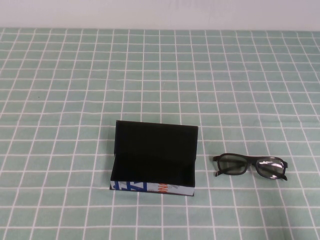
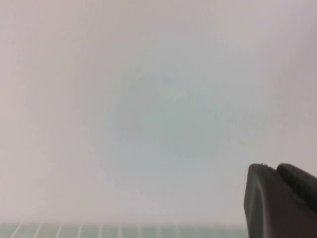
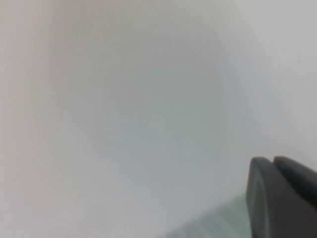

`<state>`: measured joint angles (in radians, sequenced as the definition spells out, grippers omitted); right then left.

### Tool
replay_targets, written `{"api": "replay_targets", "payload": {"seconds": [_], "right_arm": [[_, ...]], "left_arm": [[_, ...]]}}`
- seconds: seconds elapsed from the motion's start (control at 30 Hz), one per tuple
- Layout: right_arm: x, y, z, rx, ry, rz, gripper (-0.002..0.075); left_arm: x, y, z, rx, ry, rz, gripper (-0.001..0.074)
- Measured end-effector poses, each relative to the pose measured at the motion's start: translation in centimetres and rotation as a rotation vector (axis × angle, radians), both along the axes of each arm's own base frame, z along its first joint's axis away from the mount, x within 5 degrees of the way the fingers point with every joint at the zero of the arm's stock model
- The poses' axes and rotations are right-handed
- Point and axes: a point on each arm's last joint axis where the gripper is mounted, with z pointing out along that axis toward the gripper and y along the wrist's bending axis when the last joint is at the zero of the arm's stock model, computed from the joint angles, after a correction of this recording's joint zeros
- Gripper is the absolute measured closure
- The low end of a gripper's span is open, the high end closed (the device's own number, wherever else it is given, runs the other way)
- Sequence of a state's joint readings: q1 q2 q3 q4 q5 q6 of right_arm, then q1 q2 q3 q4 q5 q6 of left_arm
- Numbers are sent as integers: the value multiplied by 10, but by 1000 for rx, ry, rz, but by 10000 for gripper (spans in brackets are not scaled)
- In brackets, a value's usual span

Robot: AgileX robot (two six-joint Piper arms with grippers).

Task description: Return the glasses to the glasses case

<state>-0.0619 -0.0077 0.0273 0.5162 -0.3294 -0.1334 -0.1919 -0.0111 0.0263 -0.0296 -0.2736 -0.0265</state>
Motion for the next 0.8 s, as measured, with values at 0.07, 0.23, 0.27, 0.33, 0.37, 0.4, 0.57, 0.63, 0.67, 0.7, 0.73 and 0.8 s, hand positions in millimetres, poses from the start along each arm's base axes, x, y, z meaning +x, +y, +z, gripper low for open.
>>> {"api": "replay_targets", "payload": {"seconds": [0.07, 0.23, 0.27, 0.33, 0.37, 0.4, 0.57, 0.63, 0.67, 0.7, 0.73, 0.8], "right_arm": [[-3, -2, 5, -32, -52, -39, 739], [-10, -1, 28, -118, -144, -69, 739], [-13, 0, 39, -141, -174, -73, 739], [-20, 2, 59, -181, -236, -81, 739], [-25, 3, 70, -199, -266, -84, 739], [-30, 4, 80, -210, -295, -86, 739], [-50, 6, 121, -235, -401, -90, 739], [-53, 7, 136, -241, -424, -94, 739], [-54, 7, 145, -245, -434, -96, 739], [-56, 7, 155, -239, -452, -93, 739], [-56, 7, 164, -231, -459, -85, 739], [-53, 8, 180, -222, -445, -62, 739]], "left_arm": [[-3, 1, 8, -75, -81, -21, 737], [-15, 4, 27, -199, -311, -67, 737], [-17, 4, 29, -210, -336, -72, 737], [-19, 5, 37, -218, -362, -76, 737], [-21, 5, 43, -221, -373, -78, 737], [-23, 5, 49, -223, -384, -79, 737], [-40, 8, 90, -231, -489, -86, 737], [-46, 9, 108, -230, -531, -85, 737], [-46, 9, 116, -230, -540, -84, 737], [-44, 9, 123, -228, -538, -83, 737], [-43, 9, 131, -226, -538, -82, 737], [-37, 7, 144, -213, -517, -79, 737]]}}
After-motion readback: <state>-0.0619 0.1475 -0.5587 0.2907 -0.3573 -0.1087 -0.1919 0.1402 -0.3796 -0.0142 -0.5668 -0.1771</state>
